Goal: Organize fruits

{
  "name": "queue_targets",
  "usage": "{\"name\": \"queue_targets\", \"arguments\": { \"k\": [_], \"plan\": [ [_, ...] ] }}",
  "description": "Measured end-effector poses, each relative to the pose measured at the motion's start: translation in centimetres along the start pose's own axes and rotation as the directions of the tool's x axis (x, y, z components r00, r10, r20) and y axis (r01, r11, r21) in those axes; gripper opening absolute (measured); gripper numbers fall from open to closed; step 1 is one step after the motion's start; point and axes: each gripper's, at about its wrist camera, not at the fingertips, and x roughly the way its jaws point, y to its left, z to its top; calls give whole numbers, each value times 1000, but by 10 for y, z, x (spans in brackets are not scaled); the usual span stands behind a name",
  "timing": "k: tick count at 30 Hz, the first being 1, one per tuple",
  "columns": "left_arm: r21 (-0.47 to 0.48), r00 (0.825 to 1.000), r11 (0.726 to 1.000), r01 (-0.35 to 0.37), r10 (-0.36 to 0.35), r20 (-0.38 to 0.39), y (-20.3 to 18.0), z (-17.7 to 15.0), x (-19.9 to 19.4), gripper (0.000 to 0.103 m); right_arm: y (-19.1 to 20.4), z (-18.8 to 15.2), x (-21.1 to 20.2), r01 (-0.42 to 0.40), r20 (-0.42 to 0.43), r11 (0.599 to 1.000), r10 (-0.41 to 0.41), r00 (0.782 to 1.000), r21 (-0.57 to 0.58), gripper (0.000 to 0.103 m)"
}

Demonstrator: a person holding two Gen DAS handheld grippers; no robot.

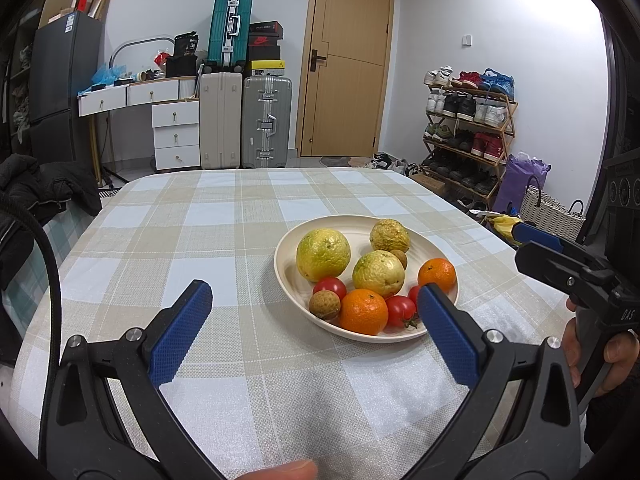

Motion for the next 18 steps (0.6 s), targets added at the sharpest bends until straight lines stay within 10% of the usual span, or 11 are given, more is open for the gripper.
{"name": "queue_targets", "arguments": {
  "k": [18],
  "plan": [
    [0, 1000, 1000, 1, -1, 2, 0, 0, 0, 102, 1, 0, 1, -2, -5, 1000, 2, 1000, 0, 103]
  ]
}}
